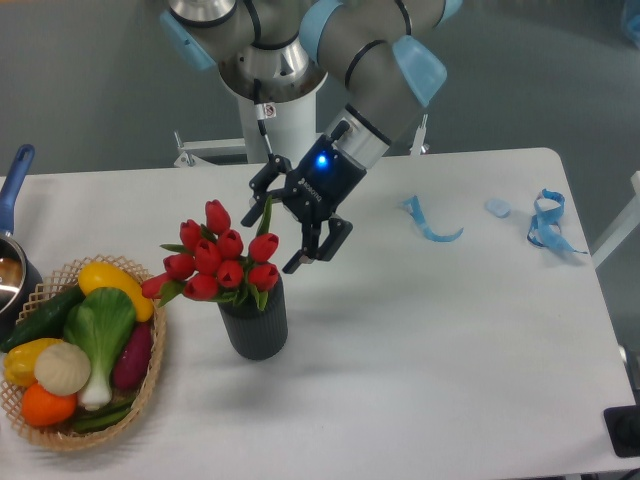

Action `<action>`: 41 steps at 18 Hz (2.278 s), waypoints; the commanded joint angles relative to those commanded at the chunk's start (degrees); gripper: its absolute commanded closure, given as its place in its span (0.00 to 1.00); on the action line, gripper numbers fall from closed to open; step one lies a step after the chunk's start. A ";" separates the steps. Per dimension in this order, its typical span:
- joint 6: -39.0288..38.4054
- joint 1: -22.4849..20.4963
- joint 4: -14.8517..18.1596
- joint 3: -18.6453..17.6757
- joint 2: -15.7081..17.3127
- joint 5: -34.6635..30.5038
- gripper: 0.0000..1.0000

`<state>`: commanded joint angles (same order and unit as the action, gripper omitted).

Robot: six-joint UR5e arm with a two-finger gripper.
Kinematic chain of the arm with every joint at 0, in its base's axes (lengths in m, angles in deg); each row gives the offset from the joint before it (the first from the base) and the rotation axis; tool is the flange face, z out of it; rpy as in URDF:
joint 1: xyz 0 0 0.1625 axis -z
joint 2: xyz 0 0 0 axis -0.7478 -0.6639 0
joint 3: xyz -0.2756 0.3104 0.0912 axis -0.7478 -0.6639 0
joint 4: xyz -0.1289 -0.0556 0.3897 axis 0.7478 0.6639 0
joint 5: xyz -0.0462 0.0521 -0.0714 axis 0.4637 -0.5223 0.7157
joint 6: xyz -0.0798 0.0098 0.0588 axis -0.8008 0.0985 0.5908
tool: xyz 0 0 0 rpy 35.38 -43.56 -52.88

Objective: Pick up the flowers from the vase
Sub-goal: 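Swing the open gripper over to the red tulip stems above the black vase, then lower the gripper around the tulip stems and close it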

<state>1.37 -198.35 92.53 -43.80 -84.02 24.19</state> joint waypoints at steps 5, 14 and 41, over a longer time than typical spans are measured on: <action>0.00 0.97 -2.39 0.09 -1.76 0.00 0.00; -0.09 2.99 -2.39 1.14 -3.26 0.09 0.00; -6.05 2.20 -2.39 3.51 -2.65 1.32 0.73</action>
<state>-4.68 -196.14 90.14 -40.29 -86.67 25.50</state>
